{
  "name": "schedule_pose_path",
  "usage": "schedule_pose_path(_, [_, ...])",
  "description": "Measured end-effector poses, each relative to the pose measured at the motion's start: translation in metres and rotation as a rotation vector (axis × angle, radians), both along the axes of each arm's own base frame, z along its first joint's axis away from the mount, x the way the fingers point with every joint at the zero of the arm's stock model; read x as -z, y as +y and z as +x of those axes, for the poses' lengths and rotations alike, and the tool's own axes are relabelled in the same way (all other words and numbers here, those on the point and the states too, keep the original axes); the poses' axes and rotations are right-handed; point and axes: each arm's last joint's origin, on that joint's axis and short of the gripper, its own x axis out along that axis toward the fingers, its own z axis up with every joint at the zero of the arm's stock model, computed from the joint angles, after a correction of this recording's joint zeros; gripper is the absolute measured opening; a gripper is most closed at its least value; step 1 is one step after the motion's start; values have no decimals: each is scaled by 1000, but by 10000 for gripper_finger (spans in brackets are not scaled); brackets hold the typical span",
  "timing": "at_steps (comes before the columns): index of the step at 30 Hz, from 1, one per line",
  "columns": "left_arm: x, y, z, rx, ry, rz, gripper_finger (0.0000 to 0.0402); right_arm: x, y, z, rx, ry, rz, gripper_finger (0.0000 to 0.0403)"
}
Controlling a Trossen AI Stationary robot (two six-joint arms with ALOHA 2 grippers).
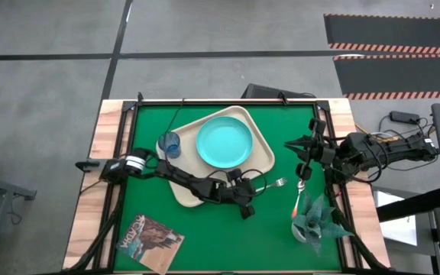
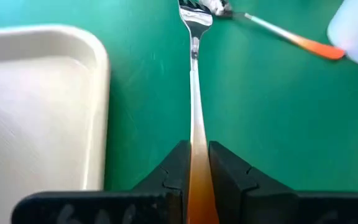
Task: Pick and place plate/cup/fork/spoon on tray
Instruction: Put the orange fork on the white tray to the left of the blue plate
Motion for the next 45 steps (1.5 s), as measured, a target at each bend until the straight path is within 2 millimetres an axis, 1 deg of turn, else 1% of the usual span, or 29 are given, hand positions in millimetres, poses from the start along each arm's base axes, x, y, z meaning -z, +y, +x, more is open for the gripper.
schedule_pose_path(5, [-21,2,-7,33,-15,43,29,-2,-1,-4,0,-22,6,18])
schedule_pose_path(8, [-35,4,-19,62,-23,84,29,-7,-2,-14,-4,-71,31,18])
schedule_pose_path(11, [-51,5,-36,110,-74,114,30,-12,-4,-25,2,-125,69,18])
schedule_pose_path(15, [-76,5,-60,232,-239,136,31,-12,-4,-30,-10,-127,91,18])
schedule_pose_path(18, [-90,5,-81,342,-381,188,31,-11,-4,-31,-20,-109,87,18])
schedule_pose_path(20, [-99,7,-94,371,-497,234,31,-11,-4,-30,-35,-106,82,18])
schedule_pose_path(23, [-110,12,-113,383,-624,304,31,-11,-1,-26,-98,-103,77,18])
schedule_pose_path(25, [-113,15,-124,386,-669,344,31,-8,0,-20,-131,-72,74,18])
schedule_pose_path(27, [-116,16,-130,397,-715,381,31,-5,2,-11,-153,-41,83,18])
schedule_pose_path(32, [-130,17,-142,492,-891,426,31,7,7,19,-173,37,86,18])
schedule_pose_path(36, [-138,17,-143,551,-956,426,31,13,9,36,-187,42,86,18])
schedule_pose_path(40, [-140,17,-143,571,-972,426,31,20,14,56,-247,52,73,18])
schedule_pose_path(43, [-140,18,-143,569,-971,426,31,20,17,74,-269,93,74,18])
schedule_pose_path(45, [-140,18,-143,568,-970,426,31,26,19,86,-280,153,72,18])
